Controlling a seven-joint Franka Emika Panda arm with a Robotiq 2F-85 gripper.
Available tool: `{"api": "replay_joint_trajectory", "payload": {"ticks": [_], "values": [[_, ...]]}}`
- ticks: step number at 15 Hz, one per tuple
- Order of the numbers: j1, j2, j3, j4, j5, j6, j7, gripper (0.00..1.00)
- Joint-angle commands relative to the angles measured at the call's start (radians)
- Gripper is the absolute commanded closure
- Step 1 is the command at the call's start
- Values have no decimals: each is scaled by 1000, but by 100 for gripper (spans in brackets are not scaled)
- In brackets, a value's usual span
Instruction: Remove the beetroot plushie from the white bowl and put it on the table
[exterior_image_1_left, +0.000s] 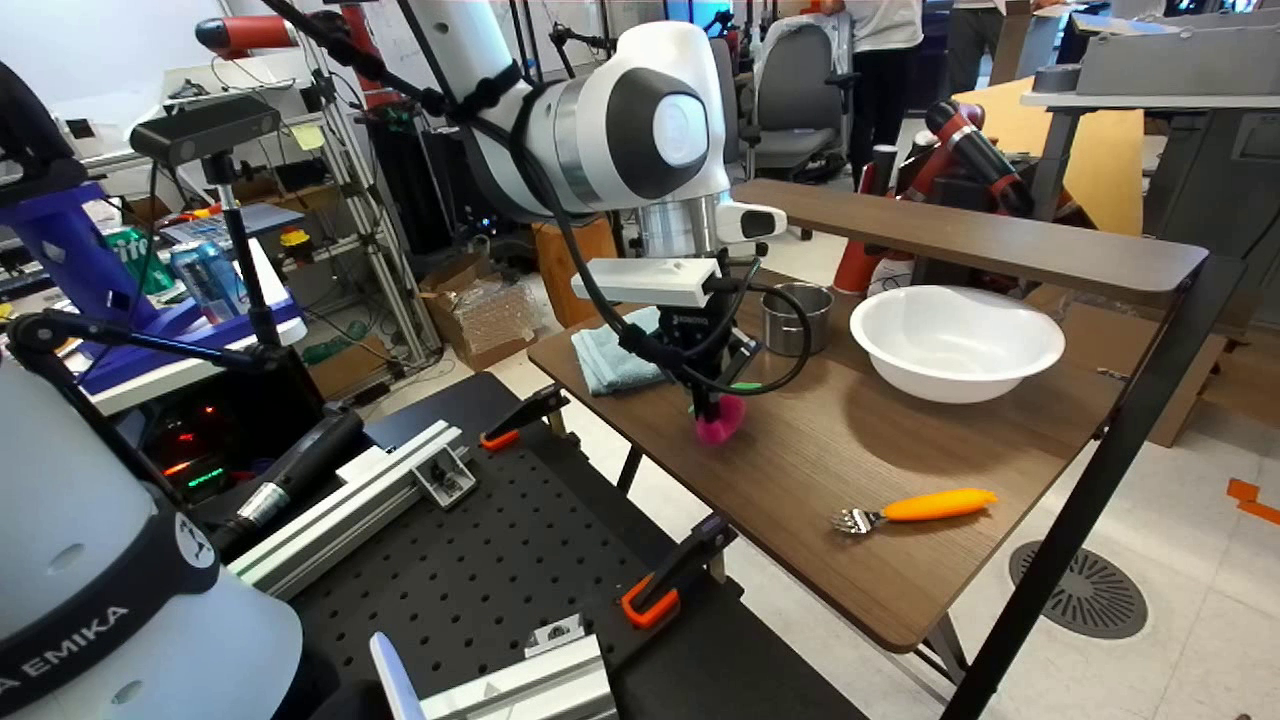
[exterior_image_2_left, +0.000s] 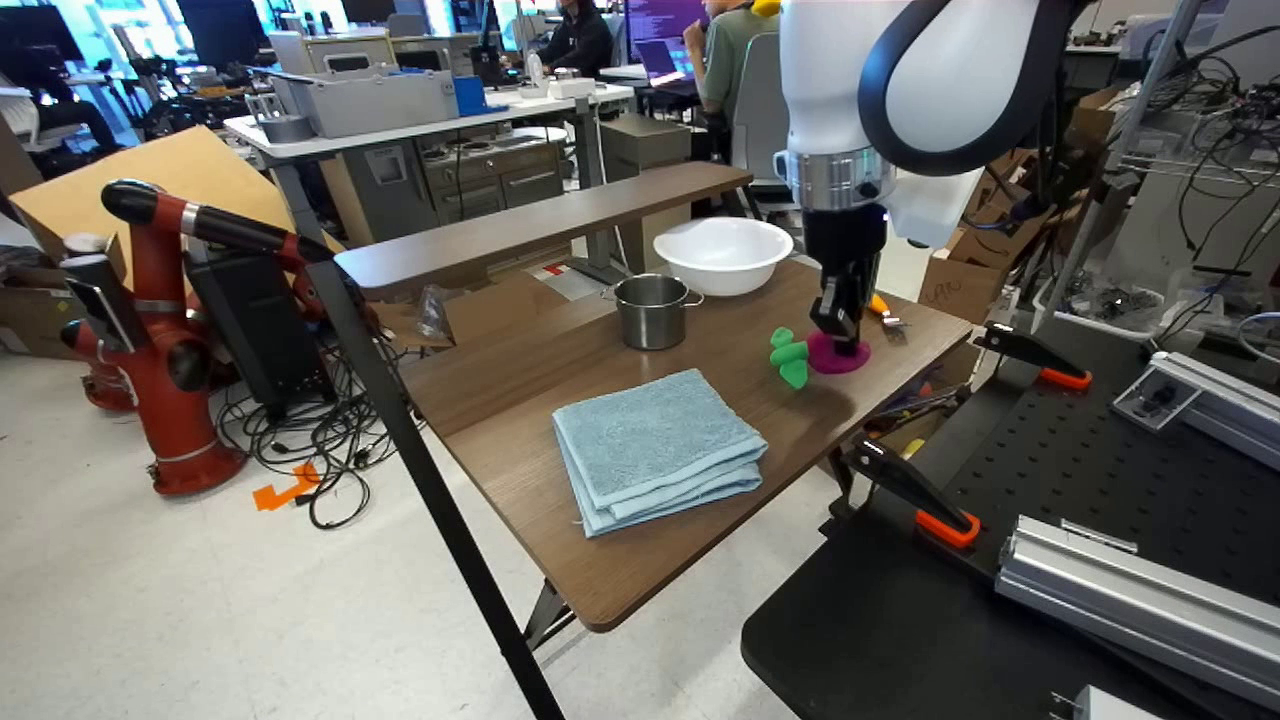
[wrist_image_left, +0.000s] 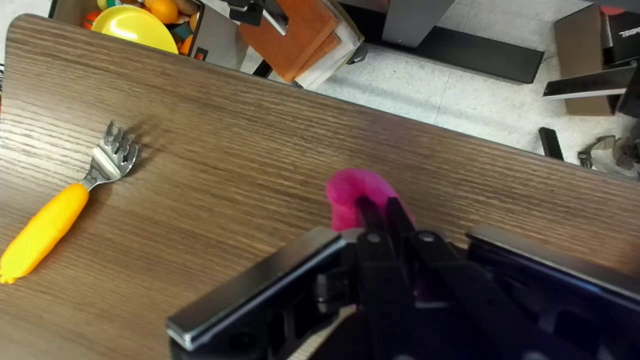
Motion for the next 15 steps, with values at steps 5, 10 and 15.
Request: {"api": "replay_joint_trajectory", "payload": {"ticks": [5,10,15], "values": [[0,72,-16,54,-3,10,-8,67],[2,87,-27,69,-9,3,-13,32],[8,66,-40,57,-22,7,-7,0]]}}
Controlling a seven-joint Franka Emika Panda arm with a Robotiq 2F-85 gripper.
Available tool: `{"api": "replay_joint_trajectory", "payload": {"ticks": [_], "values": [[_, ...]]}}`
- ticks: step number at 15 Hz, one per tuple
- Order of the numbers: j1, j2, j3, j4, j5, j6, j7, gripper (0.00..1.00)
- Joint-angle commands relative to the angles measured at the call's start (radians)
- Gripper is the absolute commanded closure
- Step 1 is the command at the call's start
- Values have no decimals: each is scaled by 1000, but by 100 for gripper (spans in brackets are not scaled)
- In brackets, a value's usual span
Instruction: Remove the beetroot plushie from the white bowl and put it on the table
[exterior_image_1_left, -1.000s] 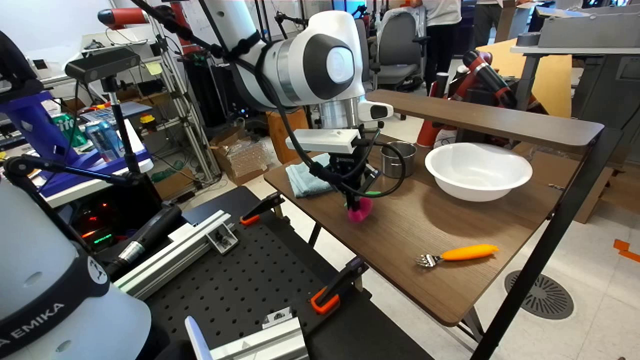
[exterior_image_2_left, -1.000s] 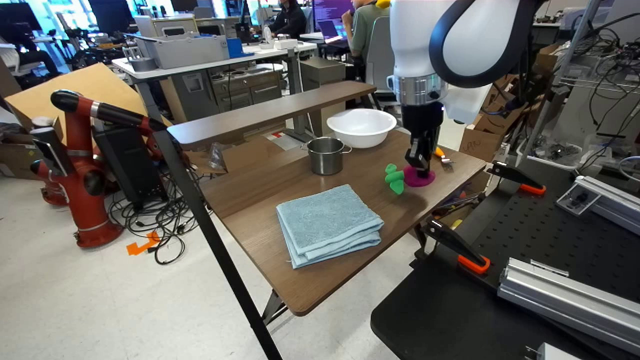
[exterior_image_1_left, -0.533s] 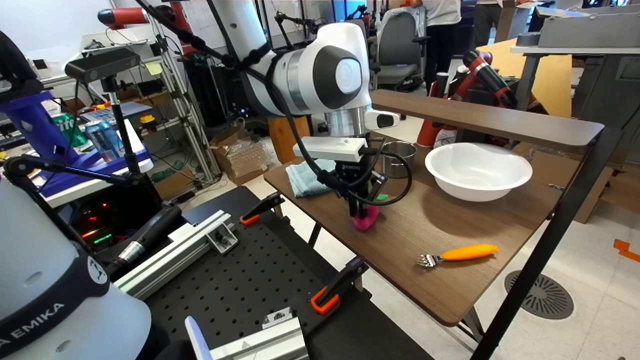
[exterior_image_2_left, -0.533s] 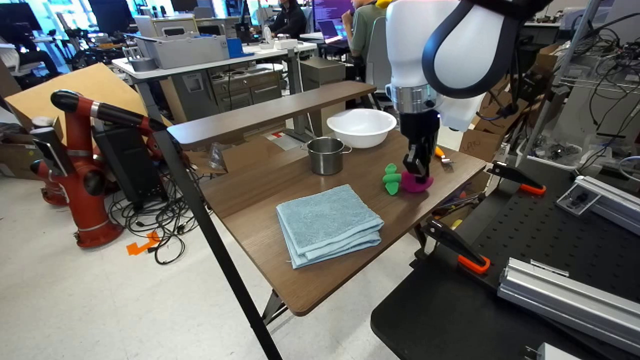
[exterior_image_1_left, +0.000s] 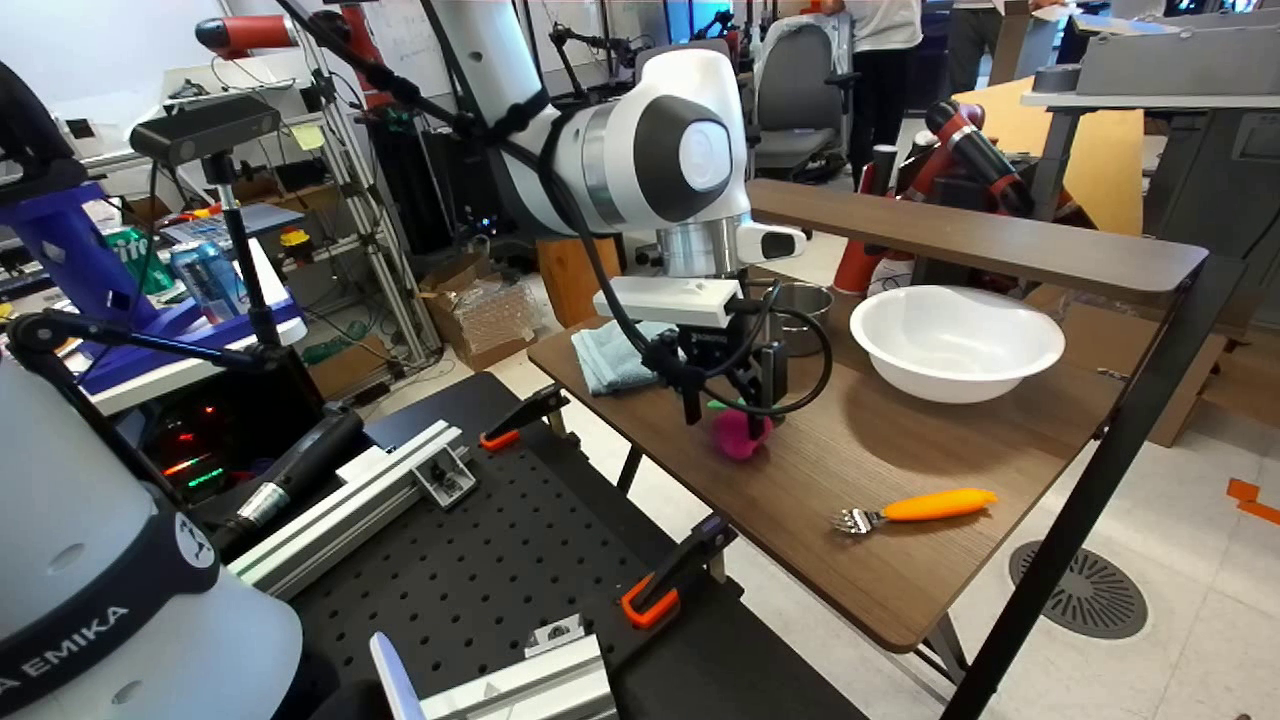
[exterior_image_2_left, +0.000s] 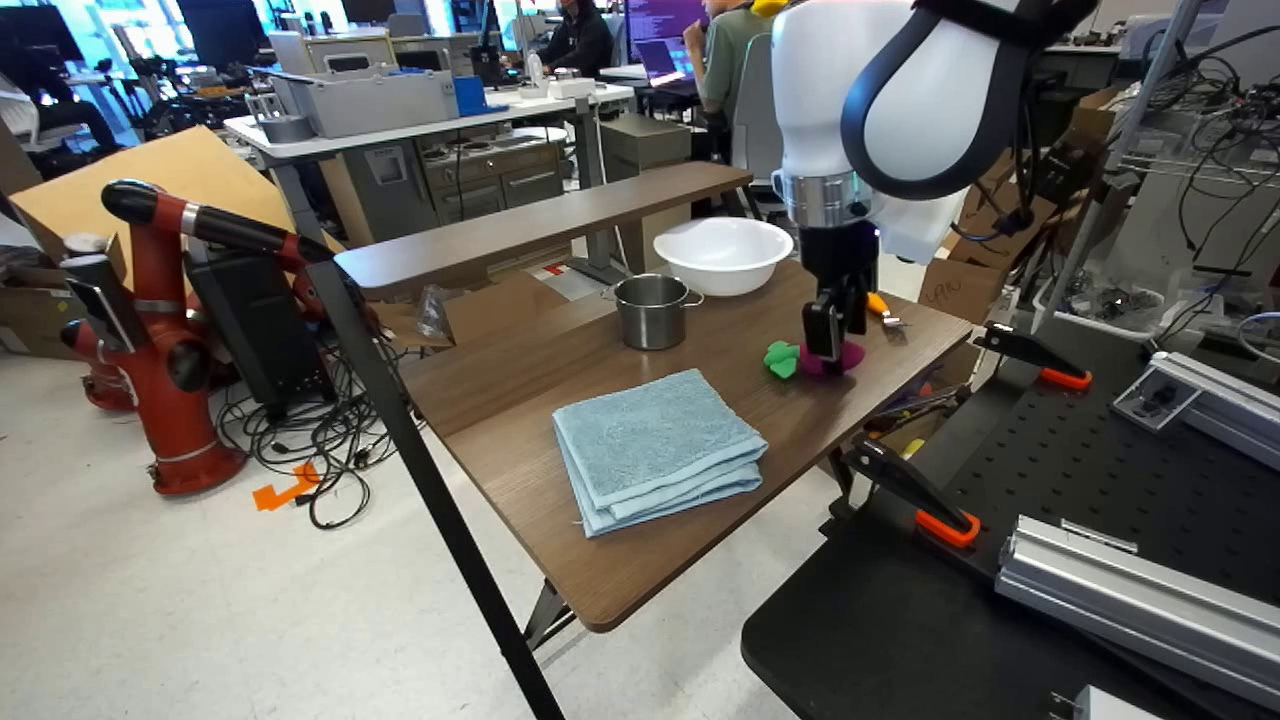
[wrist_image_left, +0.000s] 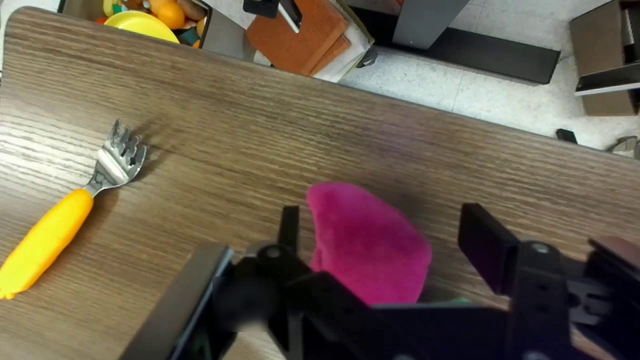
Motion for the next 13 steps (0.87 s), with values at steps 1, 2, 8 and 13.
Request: {"api": "replay_joint_trajectory", "payload": {"ticks": [1,2,8,13], "values": [[13,-17,-24,-6,-28,13,3,0],[10,-31,-24,-13,-26,11,-1,0],[-14,-186,7,-61,11,-17,-19,0],[-12,-174,5,-52,-4,-9,3,0]]}}
